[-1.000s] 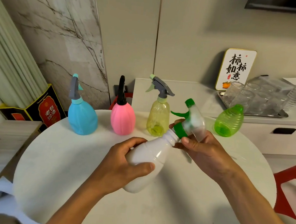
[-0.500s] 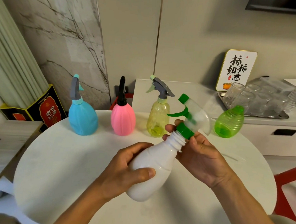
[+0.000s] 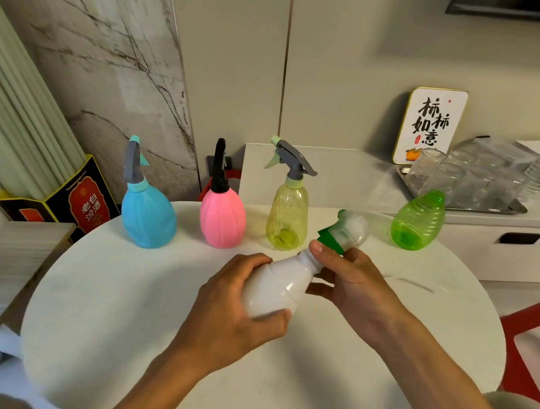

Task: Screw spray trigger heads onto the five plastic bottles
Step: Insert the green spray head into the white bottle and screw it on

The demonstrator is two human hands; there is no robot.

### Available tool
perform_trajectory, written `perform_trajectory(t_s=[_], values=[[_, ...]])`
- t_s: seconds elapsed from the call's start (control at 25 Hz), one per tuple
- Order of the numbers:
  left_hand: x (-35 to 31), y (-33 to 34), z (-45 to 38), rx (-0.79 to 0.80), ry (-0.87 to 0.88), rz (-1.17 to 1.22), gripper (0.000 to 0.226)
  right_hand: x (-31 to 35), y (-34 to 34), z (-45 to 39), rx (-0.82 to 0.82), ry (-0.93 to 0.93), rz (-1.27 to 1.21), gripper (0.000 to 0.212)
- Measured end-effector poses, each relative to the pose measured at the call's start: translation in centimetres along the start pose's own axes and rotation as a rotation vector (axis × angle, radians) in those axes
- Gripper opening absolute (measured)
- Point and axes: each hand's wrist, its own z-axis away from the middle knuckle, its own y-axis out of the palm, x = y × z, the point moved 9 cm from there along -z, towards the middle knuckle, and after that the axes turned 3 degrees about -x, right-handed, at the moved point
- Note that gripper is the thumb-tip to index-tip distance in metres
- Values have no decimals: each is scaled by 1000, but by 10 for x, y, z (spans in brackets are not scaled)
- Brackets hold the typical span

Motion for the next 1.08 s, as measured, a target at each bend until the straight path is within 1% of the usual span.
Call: perform_trajectory(t_s=[0.08, 0.12, 0.2, 0.24, 0.28, 0.32, 0.36, 0.44, 0.48, 0.52, 0.56, 0.64, 0.68, 0.76, 0.8, 0.88, 0.92, 0.96, 1.08], values=[[-3, -4, -2, -32, 57, -78, 66, 1, -8, 1, -53, 42, 320, 51], [-4, -7, -3, -43, 64, -92, 66, 3, -13, 2, -49, 74, 500, 60], [-3, -10, -5, -54, 66, -114, 65, 11, -26, 2, -31, 105, 754, 67], [-3, -11, -5, -52, 69, -128, 65, 21, -36, 2, -42, 92, 801, 69], [-2, -12, -6, -47, 72, -138, 64, 34, -47, 3, -75, 54, 803, 70], [-1, -12, -6, -41, 70, -137, 63, 49, -58, 4, -110, -21, 807, 69], [0, -13, -7, -32, 63, -128, 63, 64, -63, 6, -118, -140, 839, 67], [2, -12, -8, 5, 52, -111, 62, 82, -52, 14, -8, -367, 916, 66], [3, -11, -9, 35, 49, -102, 62, 83, -44, 18, 57, -448, 942, 67], [5, -9, -9, 70, 40, -87, 63, 82, -36, 20, 109, -504, 965, 64], [7, -7, -9, 107, 26, -66, 63, 78, -29, 20, 158, -530, 973, 56], [10, -1, -8, 181, 9, -43, 64, 67, -20, 17, 248, -487, 921, 33], [11, 2, -6, 212, 6, -40, 65, 64, -18, 16, 276, -457, 881, 25], [11, 3, -5, 243, 3, -35, 65, 59, -15, 16, 315, -401, 785, 19], [11, 2, -5, 243, 3, -29, 65, 57, -13, 17, 335, -387, 768, 22], [13, 1, -6, 234, -7, -16, 63, 51, -13, 17, 349, -384, 834, 39], [13, 1, -6, 232, -12, -11, 63, 49, -16, 15, 334, -366, 855, 47], [13, 1, -6, 231, -14, -4, 63, 49, -19, 14, 314, -337, 837, 50], [10, 0, -7, 244, 2, -11, 64, 56, -24, 13, 277, -310, 710, 41]])
